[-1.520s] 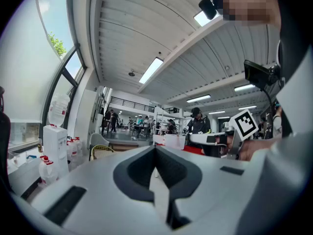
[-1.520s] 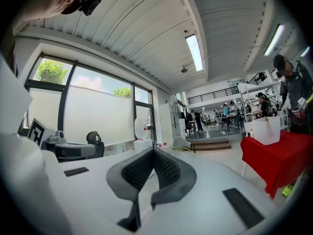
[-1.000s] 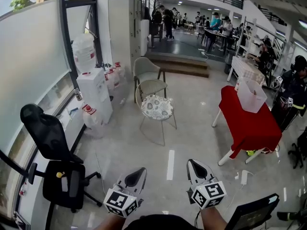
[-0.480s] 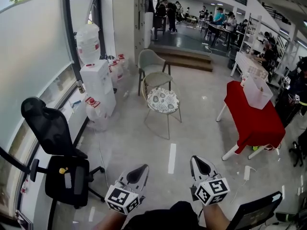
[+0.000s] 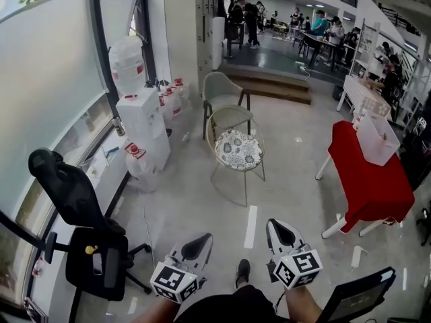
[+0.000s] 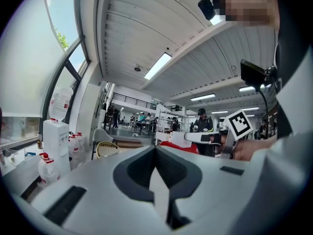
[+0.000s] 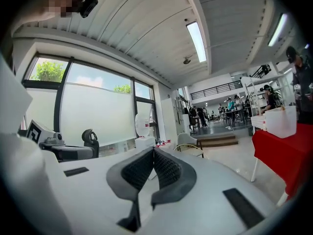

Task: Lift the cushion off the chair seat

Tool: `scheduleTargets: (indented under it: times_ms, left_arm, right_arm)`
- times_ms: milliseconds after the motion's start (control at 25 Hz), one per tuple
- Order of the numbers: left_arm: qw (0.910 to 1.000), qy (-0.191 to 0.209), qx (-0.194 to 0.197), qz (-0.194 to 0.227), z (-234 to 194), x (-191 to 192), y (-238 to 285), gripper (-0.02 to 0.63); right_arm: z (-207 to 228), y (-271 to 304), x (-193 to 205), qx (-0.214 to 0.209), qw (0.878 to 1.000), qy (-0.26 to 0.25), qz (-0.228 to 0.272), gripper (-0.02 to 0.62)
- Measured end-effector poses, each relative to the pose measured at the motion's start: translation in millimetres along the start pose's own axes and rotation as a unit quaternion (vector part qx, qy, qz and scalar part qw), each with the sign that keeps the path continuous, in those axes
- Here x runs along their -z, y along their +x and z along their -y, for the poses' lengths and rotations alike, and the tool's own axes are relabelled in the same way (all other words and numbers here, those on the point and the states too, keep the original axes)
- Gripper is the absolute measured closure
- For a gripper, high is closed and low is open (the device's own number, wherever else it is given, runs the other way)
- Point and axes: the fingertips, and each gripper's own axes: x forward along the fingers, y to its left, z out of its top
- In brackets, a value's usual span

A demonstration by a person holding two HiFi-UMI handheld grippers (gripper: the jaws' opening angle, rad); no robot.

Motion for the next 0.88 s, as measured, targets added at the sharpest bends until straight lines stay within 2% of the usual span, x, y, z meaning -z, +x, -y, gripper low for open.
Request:
scheduleTargets:
  times_ms: [240,400,720,880]
  left_arm:
    - [0.9996,0.004,-0.025,-0.009,-33,-15,91,0.598]
    - [0.9995,-0.008,-0.031,-0.005,-48,-32,146,0.598]
    - [0.9994,0.0,-0.033,-0.008,-63,-50,233,0.598]
    - [0.9993,0.013,-0.025,-0.023,-64,-46,262,0.598]
  right_arm:
    - [70,74,-22,-0.024,1.0,-0.004,-0.002,0.586]
    - [109,110,-46,-0.035,0.999,-0.02,0.001,0.586]
    - [180,152,-68,-0.037,0.999,-0.021,0.009,0.586]
    - [207,163,-69,-0.036,0.999,-0.012,0.004,0.586]
